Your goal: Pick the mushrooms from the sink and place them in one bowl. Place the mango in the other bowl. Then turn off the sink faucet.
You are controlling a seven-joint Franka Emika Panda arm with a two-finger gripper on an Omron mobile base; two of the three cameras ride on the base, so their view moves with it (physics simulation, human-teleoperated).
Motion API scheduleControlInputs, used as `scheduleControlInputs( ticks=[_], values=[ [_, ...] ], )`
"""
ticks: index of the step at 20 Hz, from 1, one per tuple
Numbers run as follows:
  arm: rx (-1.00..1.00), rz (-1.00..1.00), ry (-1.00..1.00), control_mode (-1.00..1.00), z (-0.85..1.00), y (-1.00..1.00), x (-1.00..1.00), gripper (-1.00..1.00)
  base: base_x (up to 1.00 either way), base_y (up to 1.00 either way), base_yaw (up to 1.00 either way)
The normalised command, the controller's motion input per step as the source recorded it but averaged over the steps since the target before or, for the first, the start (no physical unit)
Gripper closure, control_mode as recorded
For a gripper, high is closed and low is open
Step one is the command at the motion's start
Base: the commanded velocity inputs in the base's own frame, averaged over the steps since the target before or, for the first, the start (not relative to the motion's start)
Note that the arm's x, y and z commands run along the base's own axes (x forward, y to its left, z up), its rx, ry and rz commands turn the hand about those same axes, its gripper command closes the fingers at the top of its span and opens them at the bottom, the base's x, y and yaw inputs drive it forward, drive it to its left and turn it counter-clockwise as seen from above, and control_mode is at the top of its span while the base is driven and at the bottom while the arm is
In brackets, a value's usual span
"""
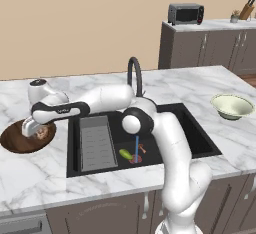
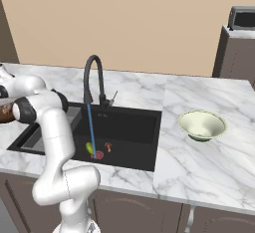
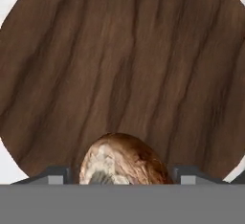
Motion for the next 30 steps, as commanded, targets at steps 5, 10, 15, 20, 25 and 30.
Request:
scheduleControlInputs(
  ticks=[5, 10, 15, 20, 25, 30],
  values=[
    [0.00, -0.15, -0.15, -1.00, 0.00, -0.28, 0.00, -1.00, 0.00, 0.00, 0.00],
    [0.05, -0.19, -0.21, -1.00, 0.18, -0.72, -0.10, -1.00, 0.00, 0.00, 0.00],
    [0.17, -0.15, -0.21, -1.00, 0.49, -1.00, -0.30, -1.00, 0.00, 0.00, 0.00],
    [0.22, -0.17, -0.16, -1.00, 0.36, -1.00, -0.52, -1.00, 0.00, 0.00, 0.00],
    [0.28, -0.23, -0.09, -1.00, 0.51, -1.00, -0.60, -1.00, 0.00, 0.00, 0.00],
    [0.15, -0.20, 0.00, -1.00, 0.72, -0.93, -0.41, -1.00, 0.00, 0.00, 0.00]
  ],
)
